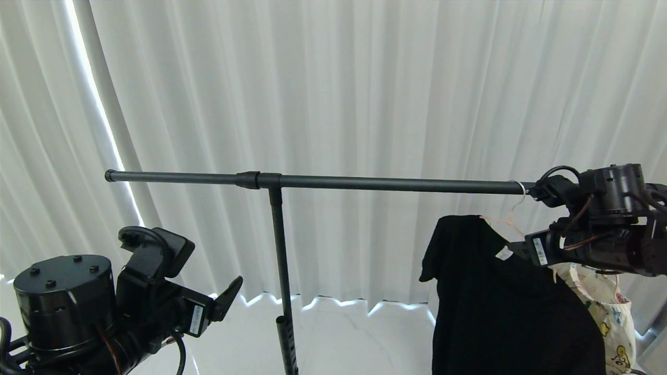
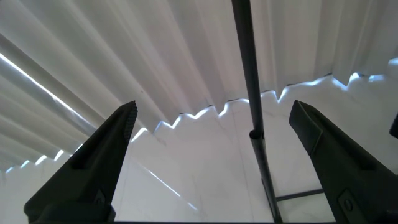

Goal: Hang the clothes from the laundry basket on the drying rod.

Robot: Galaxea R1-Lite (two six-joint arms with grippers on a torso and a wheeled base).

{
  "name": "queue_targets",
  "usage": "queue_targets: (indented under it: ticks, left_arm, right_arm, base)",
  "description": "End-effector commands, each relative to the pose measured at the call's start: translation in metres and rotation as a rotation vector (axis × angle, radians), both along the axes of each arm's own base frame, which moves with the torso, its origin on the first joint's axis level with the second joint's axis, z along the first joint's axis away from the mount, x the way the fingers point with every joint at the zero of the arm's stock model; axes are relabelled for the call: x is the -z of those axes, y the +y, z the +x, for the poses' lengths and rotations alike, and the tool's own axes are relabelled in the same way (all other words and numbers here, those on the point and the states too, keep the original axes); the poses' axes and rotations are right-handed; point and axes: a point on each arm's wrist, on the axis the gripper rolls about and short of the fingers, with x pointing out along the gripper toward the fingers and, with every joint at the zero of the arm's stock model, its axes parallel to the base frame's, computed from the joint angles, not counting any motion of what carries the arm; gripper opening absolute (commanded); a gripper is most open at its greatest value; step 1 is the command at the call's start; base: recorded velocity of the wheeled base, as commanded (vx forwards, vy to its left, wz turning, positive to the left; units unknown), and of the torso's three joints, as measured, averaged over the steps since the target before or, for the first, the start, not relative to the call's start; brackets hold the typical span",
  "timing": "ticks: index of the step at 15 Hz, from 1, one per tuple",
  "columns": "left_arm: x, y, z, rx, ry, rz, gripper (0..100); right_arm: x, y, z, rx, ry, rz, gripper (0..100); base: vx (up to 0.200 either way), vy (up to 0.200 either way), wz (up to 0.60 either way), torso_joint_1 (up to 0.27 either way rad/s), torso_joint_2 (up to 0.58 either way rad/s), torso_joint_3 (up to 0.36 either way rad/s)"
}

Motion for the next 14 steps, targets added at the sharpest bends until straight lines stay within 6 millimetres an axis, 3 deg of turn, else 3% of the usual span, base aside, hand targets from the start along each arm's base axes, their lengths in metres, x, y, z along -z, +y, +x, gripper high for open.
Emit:
queue_targets:
  ticks: [1,4,5,7,10,14]
  left_arm:
    - [0.0,0.0,0.0,0.0,-0.002,-0.001,100]
    - [-0.001,0.003,-0.004,-0.012,-0.009,0.0,100]
    - [-0.001,0.003,-0.004,-0.012,-0.009,0.0,100]
    - [-0.004,0.007,-0.013,-0.015,-0.028,-0.006,100]
    - [-0.005,0.015,-0.01,-0.066,-0.034,-0.005,100]
    - [-0.006,0.033,-0.02,-0.15,-0.055,-0.008,100]
  right_arm:
    - [-0.016,0.003,-0.018,-0.016,-0.057,0.033,100]
    - [-0.044,-0.007,-0.056,-0.017,-0.145,0.053,100]
    - [-0.045,-0.007,-0.057,-0.014,-0.146,0.052,100]
    - [-0.06,-0.022,-0.098,0.059,-0.132,-0.014,100]
    - [-0.057,-0.039,-0.128,0.085,-0.083,-0.148,100]
    - [-0.054,-0.055,-0.144,0.091,-0.098,-0.287,100]
  base:
    - [0.0,0.0,0.0,0.0,0.0,0.0]
    - [0.0,0.0,0.0,0.0,0.0,0.0]
    - [0.0,0.0,0.0,0.0,0.0,0.0]
    - [-0.2,0.0,0.0,-0.002,0.0,0.005]
    - [-0.2,0.0,0.0,0.007,0.0,0.001]
    - [-0.2,0.0,0.0,-0.002,0.0,0.002]
